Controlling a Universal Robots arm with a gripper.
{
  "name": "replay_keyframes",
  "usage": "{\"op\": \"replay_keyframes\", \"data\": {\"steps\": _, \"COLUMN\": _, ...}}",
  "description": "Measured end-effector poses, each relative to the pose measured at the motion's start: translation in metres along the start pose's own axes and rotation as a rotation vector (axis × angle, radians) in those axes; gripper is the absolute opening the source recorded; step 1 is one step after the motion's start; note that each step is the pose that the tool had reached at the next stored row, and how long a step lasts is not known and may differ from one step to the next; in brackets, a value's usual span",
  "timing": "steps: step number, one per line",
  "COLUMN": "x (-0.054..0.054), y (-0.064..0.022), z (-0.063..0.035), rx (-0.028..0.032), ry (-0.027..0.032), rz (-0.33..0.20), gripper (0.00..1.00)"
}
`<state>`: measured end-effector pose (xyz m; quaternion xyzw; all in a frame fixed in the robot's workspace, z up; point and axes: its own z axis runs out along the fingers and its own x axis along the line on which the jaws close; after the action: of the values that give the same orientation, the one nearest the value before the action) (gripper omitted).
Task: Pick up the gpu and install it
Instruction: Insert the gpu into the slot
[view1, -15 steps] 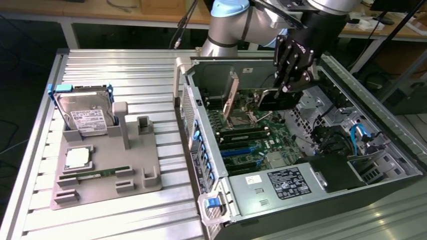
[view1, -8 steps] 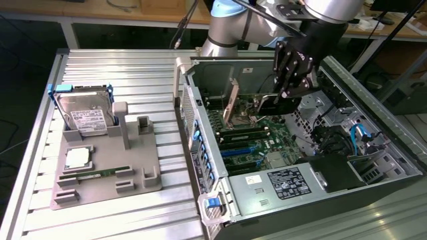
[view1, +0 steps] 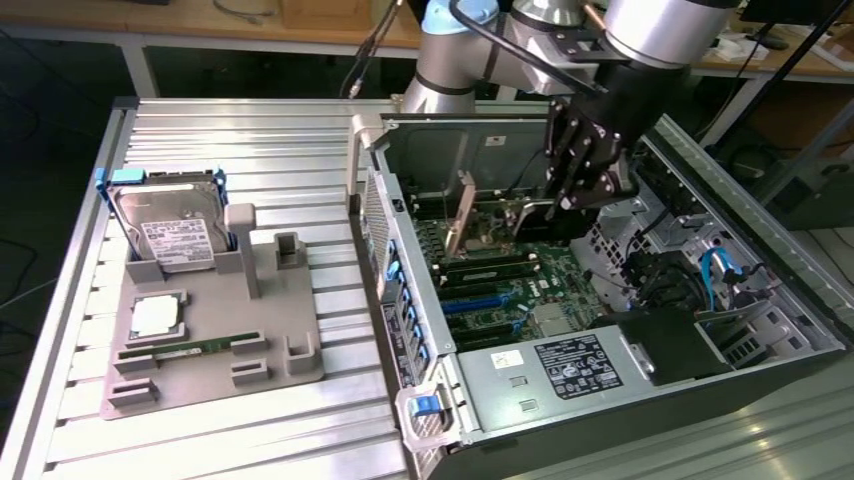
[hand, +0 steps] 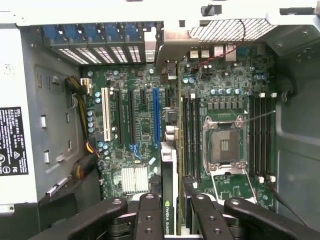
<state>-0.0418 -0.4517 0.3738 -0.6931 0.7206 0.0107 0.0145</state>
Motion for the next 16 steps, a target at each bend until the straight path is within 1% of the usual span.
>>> {"op": "replay_keyframes", "data": {"steps": 10, "x": 0.001, "y": 0.0003, "z": 0.0197, "rx": 0.0, "ry": -0.0001, "rz": 0.0, "gripper": 0.27}}
{"op": "replay_keyframes", "data": {"steps": 16, "x": 0.001, "y": 0.0011, "z": 0.0296, "rx": 0.0002, "ry": -0.0001, "rz": 0.0, "gripper": 0.27}}
